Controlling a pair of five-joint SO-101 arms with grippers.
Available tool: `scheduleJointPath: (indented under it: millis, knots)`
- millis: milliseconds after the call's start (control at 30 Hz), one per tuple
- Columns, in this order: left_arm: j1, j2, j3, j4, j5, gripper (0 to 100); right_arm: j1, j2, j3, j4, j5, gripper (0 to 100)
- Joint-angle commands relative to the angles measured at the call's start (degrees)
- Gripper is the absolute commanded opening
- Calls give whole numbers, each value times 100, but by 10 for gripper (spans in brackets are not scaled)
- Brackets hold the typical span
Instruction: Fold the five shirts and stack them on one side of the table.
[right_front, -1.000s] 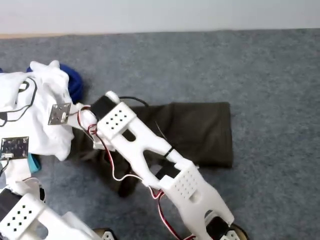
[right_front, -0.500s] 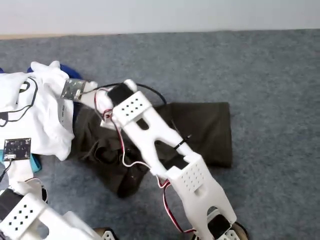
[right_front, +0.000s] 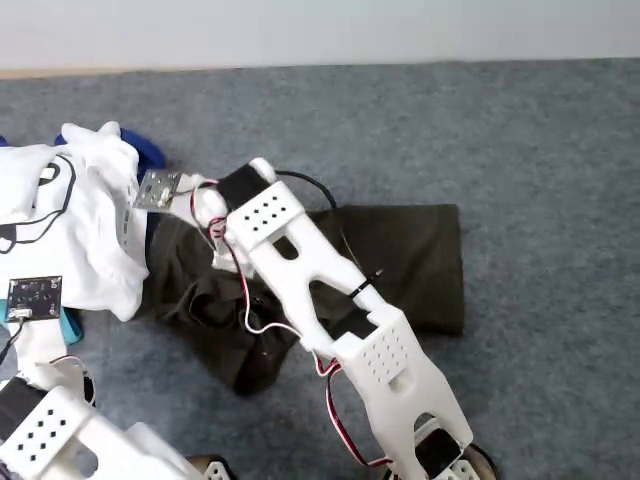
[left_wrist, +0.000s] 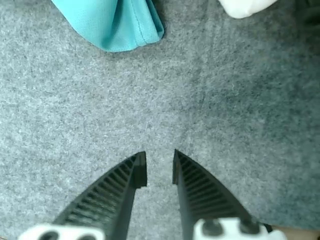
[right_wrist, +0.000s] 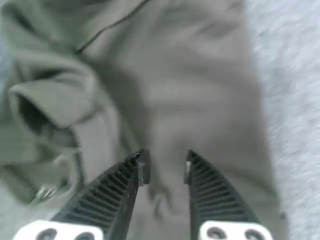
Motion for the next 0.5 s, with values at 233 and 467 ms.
scheduleJointPath:
  millis: [233,467]
  knots:
    - [-378,-88,-1218,352,44,101,-57,-1604,519,532,-229,144]
    - [-378,-88,-2220,1248,35,97,180,-2730,1723,523,-721,144]
